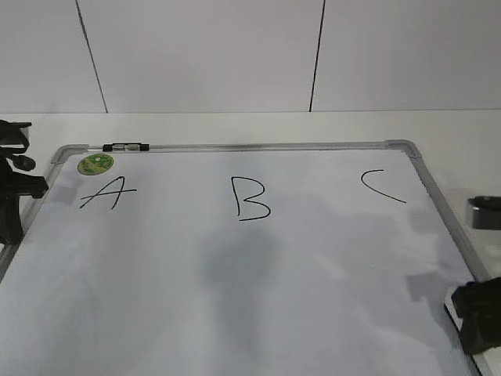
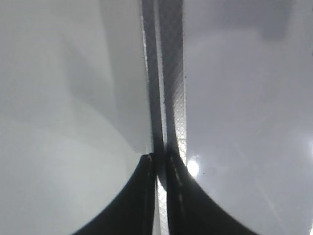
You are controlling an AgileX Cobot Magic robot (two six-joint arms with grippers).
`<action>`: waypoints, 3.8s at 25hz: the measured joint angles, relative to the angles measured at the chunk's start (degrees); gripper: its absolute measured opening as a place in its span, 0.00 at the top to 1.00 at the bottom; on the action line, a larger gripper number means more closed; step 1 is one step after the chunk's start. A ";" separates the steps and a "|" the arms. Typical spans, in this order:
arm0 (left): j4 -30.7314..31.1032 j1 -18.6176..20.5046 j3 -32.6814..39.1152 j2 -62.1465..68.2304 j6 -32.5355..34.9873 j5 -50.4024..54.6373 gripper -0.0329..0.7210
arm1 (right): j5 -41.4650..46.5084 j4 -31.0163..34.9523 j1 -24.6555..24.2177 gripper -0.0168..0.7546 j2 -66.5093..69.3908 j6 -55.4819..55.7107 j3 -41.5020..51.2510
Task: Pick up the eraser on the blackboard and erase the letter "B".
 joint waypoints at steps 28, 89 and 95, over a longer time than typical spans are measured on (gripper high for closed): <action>-0.12 0.00 -0.10 0.00 0.00 0.44 0.93 | 19.59 0.97 7.27 0.24 28.59 -6.67 -55.79; -2.56 0.09 -0.10 0.13 0.19 1.51 0.94 | 19.37 -3.85 8.67 0.24 56.26 -5.34 -83.07; -2.46 0.09 -0.10 0.13 0.19 1.94 0.94 | 19.37 -2.30 13.39 0.24 56.26 -5.80 -83.07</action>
